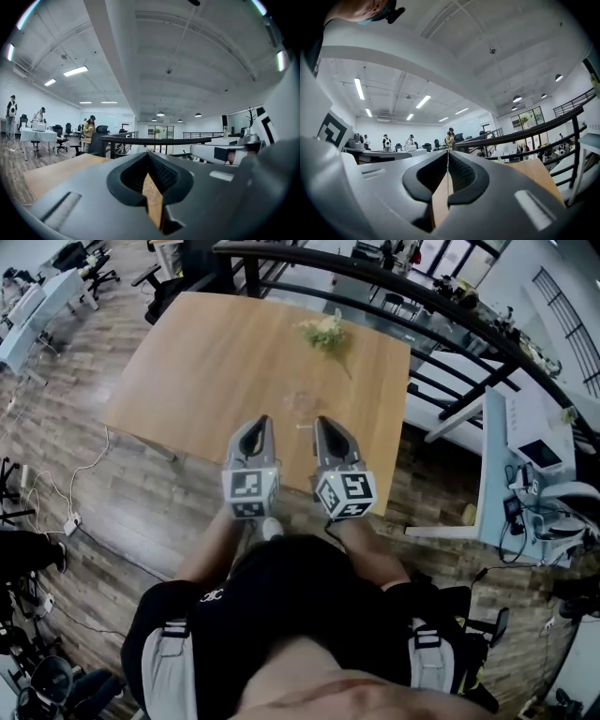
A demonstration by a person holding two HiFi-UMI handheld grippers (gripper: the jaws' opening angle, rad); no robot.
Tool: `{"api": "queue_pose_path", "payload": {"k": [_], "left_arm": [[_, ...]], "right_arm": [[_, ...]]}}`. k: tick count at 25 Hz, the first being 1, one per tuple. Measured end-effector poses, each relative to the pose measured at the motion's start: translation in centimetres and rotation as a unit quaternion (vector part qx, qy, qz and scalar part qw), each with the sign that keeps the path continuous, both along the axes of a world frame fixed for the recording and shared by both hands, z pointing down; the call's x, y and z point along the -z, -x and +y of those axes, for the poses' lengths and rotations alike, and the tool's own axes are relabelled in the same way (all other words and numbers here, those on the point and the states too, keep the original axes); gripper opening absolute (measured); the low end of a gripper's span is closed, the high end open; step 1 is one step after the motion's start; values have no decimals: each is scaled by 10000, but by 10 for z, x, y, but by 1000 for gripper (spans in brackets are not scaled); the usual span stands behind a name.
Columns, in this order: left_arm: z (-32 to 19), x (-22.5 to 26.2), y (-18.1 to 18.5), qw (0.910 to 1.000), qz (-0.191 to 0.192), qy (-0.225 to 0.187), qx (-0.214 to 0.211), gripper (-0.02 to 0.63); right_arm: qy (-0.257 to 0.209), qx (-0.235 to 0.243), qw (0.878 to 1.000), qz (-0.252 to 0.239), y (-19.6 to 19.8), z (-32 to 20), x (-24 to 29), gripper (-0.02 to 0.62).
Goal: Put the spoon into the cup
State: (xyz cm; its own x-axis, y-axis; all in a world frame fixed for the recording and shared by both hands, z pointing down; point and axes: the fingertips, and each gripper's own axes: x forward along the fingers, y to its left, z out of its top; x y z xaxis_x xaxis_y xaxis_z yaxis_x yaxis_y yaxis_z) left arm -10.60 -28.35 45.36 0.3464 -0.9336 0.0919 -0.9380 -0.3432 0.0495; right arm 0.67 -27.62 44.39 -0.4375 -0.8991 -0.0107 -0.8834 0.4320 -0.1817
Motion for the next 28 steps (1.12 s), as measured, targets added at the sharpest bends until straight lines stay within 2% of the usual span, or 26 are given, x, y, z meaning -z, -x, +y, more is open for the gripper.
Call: {"api": "queue_pose_path", "payload": {"k": [6, 15, 28], "left_arm": [[-38, -3, 11, 9994, 74, 51, -326, 12], [-64, -17, -4, 9981, -32, 127, -605, 12], [-103, -20, -10, 9989, -294, 67, -363, 12]], "right_arm": [[62, -368, 9993, 37, 8, -30, -2, 9], [198, -827, 9964, 8, -22, -53, -16, 9], [263, -855, 9958, -212, -50, -132, -41, 9]]}}
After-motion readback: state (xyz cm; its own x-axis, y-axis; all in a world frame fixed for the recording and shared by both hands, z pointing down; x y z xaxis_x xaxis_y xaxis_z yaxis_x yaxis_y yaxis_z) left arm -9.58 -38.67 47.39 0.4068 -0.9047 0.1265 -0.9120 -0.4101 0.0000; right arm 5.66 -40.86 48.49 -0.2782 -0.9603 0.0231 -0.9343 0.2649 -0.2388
